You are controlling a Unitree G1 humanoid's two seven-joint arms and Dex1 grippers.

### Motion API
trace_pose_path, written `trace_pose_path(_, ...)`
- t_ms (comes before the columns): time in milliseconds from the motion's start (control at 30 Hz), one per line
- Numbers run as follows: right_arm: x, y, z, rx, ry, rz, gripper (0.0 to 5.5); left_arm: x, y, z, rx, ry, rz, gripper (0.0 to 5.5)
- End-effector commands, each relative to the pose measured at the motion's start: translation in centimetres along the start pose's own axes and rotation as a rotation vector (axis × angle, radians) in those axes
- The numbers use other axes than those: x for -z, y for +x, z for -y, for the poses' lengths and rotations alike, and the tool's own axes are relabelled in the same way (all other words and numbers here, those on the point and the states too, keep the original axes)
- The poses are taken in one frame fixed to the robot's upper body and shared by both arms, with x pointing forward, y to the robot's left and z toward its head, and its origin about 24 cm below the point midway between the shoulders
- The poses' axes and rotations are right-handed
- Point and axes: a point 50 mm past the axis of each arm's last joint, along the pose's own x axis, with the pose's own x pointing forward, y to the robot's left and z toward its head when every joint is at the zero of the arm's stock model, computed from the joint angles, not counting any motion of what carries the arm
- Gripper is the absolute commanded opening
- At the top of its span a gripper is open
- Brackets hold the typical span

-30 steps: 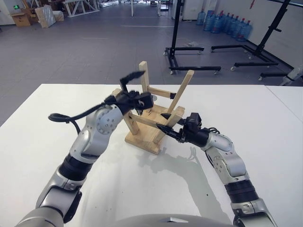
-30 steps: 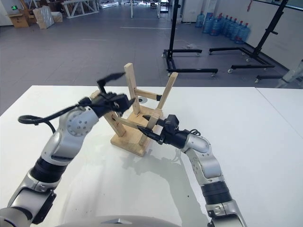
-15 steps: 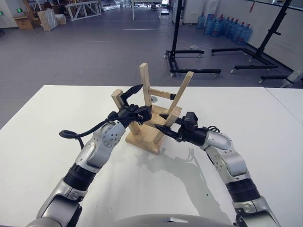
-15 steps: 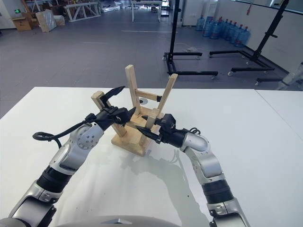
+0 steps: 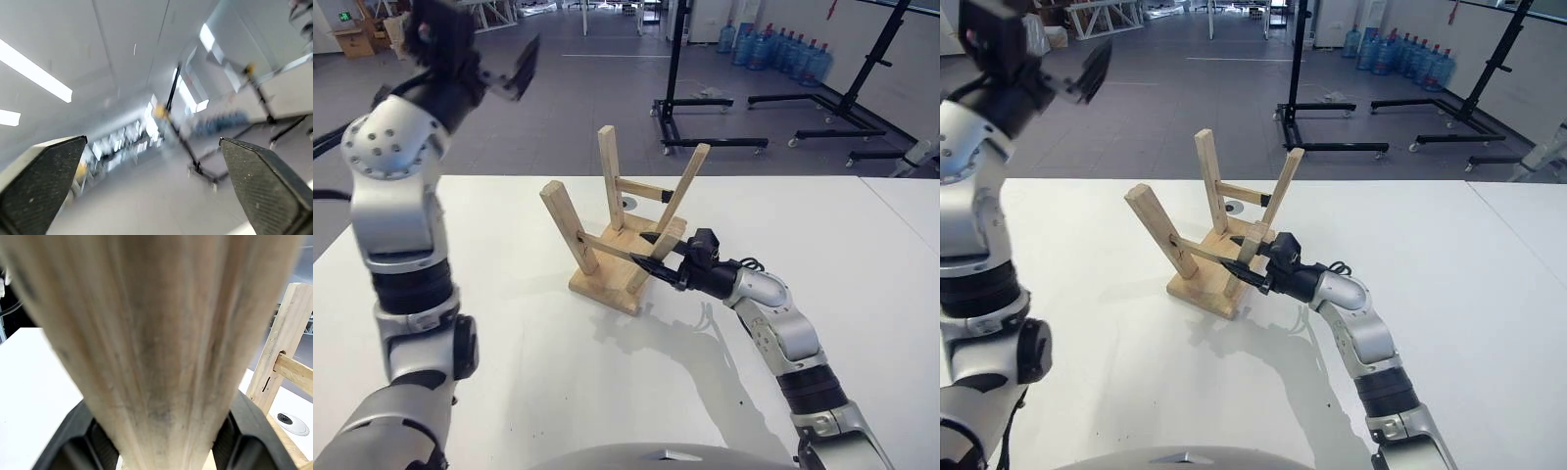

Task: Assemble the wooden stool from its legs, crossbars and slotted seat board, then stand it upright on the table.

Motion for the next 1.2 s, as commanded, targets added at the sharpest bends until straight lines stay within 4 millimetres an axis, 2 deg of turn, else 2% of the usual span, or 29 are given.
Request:
trace_pose_path(33,1.8,-1.6,0.1,-0.002,0.066,-0.125,2.05,9.5,-3.5,-0.2,0.05,-0.163,-0.252,4.98)
trace_pose_path(100,1.7,-1.6,0.2,-0.026,0.07,-0.13,2.05,12.9,-4.6,2.3,0.116,-0.278,-0.311,4.98)
trace_pose_path(133,1.6,-1.6,0.3,-0.04,0.069,-0.135,2.05,13.8,-5.0,3.4,0.144,-0.314,-0.323,4.98)
trace_pose_path(200,1.4,-1.5,0.5,-0.076,0.069,-0.146,2.05,14.2,-5.1,5.9,0.211,-0.349,-0.315,4.98)
trace_pose_path(300,1.1,-1.5,0.7,-0.121,0.07,-0.16,2.05,12.8,-4.0,8.4,0.285,-0.381,-0.252,4.98)
trace_pose_path(533,0.6,-1.1,0.9,-0.173,0.066,-0.171,2.05,9.8,-3.5,9.7,0.31,-0.389,-0.179,4.98)
trace_pose_path(767,-0.7,0.5,0.9,-0.186,0.059,-0.131,2.05,10.2,-5.2,13.8,0.371,-0.392,-0.268,4.98)
trace_pose_path(933,-1.1,1.3,0.1,-0.213,0.059,-0.111,2.05,10.5,-5.9,16.0,0.396,-0.418,-0.308,4.98)
trace_pose_path(1200,-1.5,2.3,-0.8,-0.256,0.04,-0.115,2.05,10.2,-6.1,16.6,0.403,-0.421,-0.303,4.98)
